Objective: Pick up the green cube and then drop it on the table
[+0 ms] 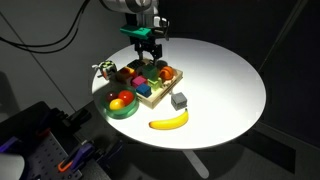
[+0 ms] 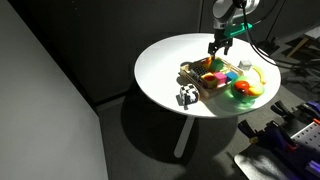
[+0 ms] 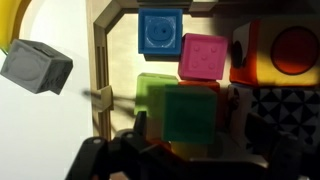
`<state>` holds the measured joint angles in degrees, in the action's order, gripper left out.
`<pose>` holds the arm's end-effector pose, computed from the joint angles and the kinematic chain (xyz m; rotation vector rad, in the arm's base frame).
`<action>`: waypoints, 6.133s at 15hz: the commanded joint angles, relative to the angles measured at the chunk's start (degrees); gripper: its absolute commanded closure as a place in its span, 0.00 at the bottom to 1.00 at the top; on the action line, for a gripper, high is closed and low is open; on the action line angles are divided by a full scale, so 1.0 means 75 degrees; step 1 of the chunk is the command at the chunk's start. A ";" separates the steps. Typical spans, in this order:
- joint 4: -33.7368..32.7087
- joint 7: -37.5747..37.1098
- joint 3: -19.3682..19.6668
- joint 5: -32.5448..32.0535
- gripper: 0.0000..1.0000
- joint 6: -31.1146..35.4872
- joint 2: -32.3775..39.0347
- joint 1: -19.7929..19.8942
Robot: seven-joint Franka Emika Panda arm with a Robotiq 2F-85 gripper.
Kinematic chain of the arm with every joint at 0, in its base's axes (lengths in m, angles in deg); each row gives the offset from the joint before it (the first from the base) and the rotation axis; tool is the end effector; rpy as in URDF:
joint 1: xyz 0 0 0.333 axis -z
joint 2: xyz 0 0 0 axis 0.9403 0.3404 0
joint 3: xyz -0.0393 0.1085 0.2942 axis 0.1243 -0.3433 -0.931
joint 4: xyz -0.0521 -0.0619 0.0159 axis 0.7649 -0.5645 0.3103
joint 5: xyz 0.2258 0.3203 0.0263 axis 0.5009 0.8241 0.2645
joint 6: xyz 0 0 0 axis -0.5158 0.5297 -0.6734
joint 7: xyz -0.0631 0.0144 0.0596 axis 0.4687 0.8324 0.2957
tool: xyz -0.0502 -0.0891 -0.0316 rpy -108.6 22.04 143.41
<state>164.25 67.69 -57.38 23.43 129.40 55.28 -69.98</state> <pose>0.6406 -0.0109 0.2112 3.0969 -0.0018 -0.2481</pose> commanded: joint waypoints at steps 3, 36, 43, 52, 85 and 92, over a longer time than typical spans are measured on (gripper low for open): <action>-0.0406 0.0054 0.0030 -0.0157 0.00 -0.0042 0.0348 -0.0085; -0.0022 -0.0117 0.0119 -0.0659 0.76 -0.0170 -0.0072 -0.0578; 0.0332 -0.0066 -0.0041 -0.0802 0.76 -0.0354 -0.0367 -0.0866; 0.0501 -0.0080 -0.0276 -0.1179 0.76 -0.0558 -0.0392 -0.1365; 0.0169 -0.0579 -0.0748 -0.1075 0.76 -0.0258 -0.0022 -0.1985; -0.0018 -0.1277 -0.0666 -0.1098 0.76 0.0034 0.0046 -0.2226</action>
<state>165.79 61.09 -63.02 16.00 129.04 54.88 -85.88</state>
